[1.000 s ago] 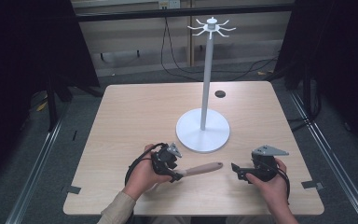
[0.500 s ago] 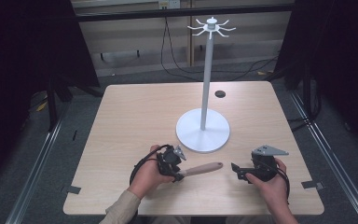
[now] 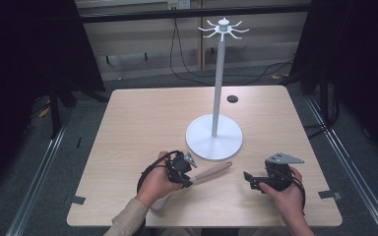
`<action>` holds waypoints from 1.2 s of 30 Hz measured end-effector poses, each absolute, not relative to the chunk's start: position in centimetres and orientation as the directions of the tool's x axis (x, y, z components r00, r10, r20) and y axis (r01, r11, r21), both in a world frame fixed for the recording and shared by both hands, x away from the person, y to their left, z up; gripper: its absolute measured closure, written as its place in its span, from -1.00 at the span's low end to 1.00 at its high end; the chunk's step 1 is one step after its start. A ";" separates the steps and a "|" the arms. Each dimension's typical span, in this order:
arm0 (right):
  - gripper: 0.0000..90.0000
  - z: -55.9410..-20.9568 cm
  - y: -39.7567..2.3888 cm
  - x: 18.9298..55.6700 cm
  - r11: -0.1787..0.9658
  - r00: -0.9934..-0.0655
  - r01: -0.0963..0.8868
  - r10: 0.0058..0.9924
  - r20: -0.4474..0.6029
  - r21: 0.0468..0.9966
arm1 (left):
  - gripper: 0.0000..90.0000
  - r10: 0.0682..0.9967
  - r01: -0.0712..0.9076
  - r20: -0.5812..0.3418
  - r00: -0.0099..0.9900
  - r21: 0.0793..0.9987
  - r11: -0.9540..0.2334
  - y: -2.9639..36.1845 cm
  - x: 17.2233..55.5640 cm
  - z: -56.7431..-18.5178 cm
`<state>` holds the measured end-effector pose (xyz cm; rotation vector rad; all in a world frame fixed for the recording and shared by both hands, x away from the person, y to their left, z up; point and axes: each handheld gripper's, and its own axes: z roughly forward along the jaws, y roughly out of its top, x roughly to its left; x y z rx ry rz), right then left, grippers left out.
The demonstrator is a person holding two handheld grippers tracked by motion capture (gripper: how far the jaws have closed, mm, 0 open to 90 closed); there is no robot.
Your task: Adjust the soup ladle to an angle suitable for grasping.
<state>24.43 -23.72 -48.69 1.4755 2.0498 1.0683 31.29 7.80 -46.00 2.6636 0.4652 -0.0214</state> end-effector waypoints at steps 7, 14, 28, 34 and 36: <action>-0.81 -48.7 -23.3 24.4 0.149 -0.372 0.619 0.920 0.121 0.771 | 0.76 0.357 0.358 -0.102 0.928 0.503 -0.787 9.3 31.5 -44.2; -0.80 -48.4 -22.6 24.4 0.153 -0.400 0.600 0.907 0.129 0.786 | 0.76 0.406 0.398 -0.128 0.905 0.595 -0.698 10.3 31.5 -43.0; -0.74 -47.3 -19.9 24.3 0.118 -0.470 0.570 0.858 0.205 0.813 | 0.76 0.475 0.416 -0.131 0.870 0.713 -0.565 10.5 31.7 -41.6; -0.71 -46.8 -18.5 24.3 0.108 -0.500 0.563 0.834 0.234 0.819 | 0.76 0.471 0.403 -0.129 0.873 0.735 -0.546 10.0 31.4 -41.4; -0.70 -46.7 -18.4 24.3 0.100 -0.501 0.564 0.830 0.244 0.820 | 0.76 0.471 0.405 -0.133 0.872 0.738 -0.541 10.0 31.4 -41.4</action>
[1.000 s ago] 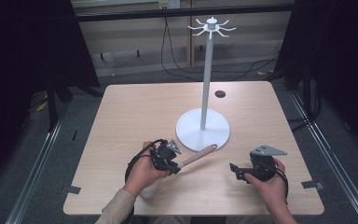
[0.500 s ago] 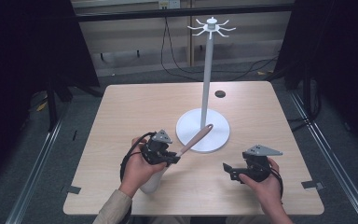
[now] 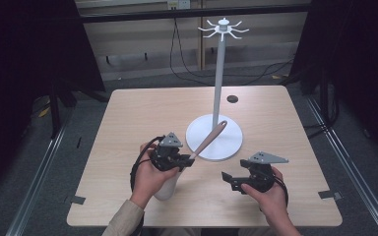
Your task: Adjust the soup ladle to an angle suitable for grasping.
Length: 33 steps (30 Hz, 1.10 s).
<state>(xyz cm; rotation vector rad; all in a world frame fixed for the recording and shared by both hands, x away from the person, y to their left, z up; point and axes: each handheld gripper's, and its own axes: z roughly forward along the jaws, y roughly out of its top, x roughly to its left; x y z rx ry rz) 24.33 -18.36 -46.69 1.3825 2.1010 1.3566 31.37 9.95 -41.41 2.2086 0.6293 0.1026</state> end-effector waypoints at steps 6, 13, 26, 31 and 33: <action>-0.45 -45.3 -17.4 25.0 0.074 -0.532 0.544 0.800 0.275 0.836 | 0.75 0.463 0.388 -0.125 0.878 0.751 -0.534 9.5 31.0 -41.3; -0.22 -43.5 -16.0 25.7 0.026 -0.560 0.523 0.764 0.321 0.852 | 0.76 0.457 0.378 -0.124 0.881 0.765 -0.521 9.1 30.6 -40.9; 0.31 -41.5 -14.7 26.7 -0.077 -0.555 0.540 0.716 0.423 0.838 | 0.75 0.446 0.373 -0.141 0.884 0.789 -0.488 8.4 30.0 -41.0; 0.54 -41.0 -14.8 26.8 -0.117 -0.551 0.525 0.708 0.441 0.843 | 0.75 0.441 0.361 -0.141 0.886 0.806 -0.468 8.2 29.7 -40.8; 0.57 -40.8 -14.7 26.8 -0.122 -0.555 0.516 0.706 0.440 0.848 | 0.75 0.444 0.360 -0.140 0.885 0.811 -0.462 8.1 29.6 -40.7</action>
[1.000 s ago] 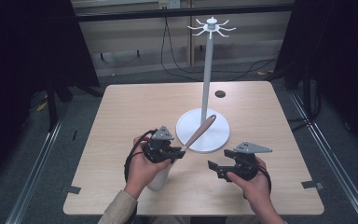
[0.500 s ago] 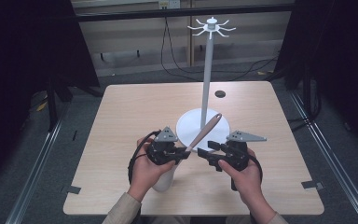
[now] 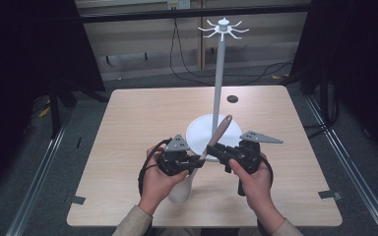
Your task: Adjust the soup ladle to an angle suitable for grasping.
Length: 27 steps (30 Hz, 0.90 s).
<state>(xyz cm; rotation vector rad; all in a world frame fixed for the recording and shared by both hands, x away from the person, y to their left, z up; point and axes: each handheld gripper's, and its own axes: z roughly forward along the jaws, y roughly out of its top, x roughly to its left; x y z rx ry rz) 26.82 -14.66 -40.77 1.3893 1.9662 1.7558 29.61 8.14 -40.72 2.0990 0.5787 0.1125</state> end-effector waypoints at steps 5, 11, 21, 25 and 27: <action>0.60 -40.2 -14.3 26.8 -0.168 -0.554 0.500 0.691 0.464 0.849 | 0.75 0.447 0.354 -0.139 0.884 0.823 -0.444 8.0 29.4 -40.4; 0.71 -39.3 -13.9 26.8 -0.173 -0.575 0.469 0.685 0.448 0.866 | 0.75 0.458 0.352 -0.145 0.877 0.842 -0.408 8.0 29.2 -39.9; 0.72 -38.6 -13.6 27.2 -0.116 -0.656 0.412 0.651 0.382 0.904 | 0.64 0.450 0.379 -0.204 0.870 0.859 -0.345 8.9 29.3 -39.8; 0.72 -38.5 -13.9 27.4 -0.103 -0.671 0.381 0.652 0.352 0.919 | 0.28 0.480 0.397 -0.205 0.853 0.852 -0.342 9.7 29.4 -40.2; 0.72 -38.3 -14.2 27.6 -0.103 -0.680 0.372 0.646 0.346 0.923 | 0.22 0.483 0.402 -0.210 0.850 0.851 -0.338 10.2 29.4 -40.5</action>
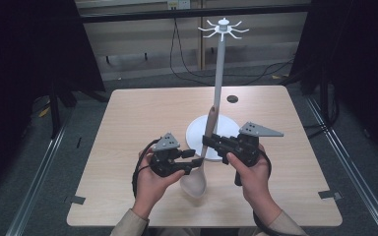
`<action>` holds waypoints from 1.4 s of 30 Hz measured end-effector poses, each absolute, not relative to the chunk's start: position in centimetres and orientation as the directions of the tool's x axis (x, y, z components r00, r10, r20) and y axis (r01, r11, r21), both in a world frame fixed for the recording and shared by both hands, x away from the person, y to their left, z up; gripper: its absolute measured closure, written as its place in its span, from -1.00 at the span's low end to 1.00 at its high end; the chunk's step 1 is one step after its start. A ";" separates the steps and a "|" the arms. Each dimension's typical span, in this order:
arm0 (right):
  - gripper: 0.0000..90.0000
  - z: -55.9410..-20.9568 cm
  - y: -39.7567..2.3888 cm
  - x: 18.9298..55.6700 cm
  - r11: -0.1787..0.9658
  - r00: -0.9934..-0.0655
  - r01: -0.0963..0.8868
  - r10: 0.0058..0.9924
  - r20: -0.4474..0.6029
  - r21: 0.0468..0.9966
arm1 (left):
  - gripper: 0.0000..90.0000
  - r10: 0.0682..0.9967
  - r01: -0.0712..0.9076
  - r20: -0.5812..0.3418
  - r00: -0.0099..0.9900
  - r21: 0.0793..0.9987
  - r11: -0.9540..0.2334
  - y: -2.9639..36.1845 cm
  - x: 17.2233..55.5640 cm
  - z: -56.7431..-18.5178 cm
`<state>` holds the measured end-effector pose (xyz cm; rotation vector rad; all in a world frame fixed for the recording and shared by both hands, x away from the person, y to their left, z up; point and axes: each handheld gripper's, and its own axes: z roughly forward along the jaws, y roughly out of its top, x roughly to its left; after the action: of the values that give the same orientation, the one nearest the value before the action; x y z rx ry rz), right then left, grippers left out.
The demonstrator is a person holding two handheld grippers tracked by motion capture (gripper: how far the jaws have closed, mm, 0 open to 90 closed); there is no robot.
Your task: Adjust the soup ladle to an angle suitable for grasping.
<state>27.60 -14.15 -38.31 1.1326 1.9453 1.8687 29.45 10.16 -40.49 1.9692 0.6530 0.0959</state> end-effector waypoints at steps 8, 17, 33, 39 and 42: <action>0.72 -37.7 -15.0 28.3 -0.069 -0.695 0.353 0.649 0.311 0.933 | -0.29 0.530 0.437 -0.215 0.820 0.833 -0.339 11.8 29.5 -42.2; 0.72 -37.1 -15.7 29.2 -0.032 -0.714 0.339 0.642 0.279 0.940 | -0.64 0.581 0.466 -0.201 0.789 0.811 -0.353 13.1 29.7 -44.1; 0.72 -35.6 -16.5 30.6 0.004 -0.727 0.323 0.641 0.245 0.947 | -0.88 0.626 0.481 -0.183 0.758 0.805 -0.347 15.0 30.2 -45.9; 0.72 -35.1 -16.5 30.8 0.015 -0.736 0.319 0.634 0.238 0.948 | -0.91 0.617 0.481 -0.179 0.767 0.796 -0.367 15.1 30.2 -46.2; 0.72 -34.8 -16.5 31.0 0.014 -0.740 0.314 0.630 0.235 0.949 | -0.91 0.627 0.483 -0.180 0.758 0.801 -0.354 15.4 30.2 -46.1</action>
<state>31.00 -16.49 -34.78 0.9799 2.0363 1.7918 30.16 15.42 -46.13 2.0187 0.8349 0.1939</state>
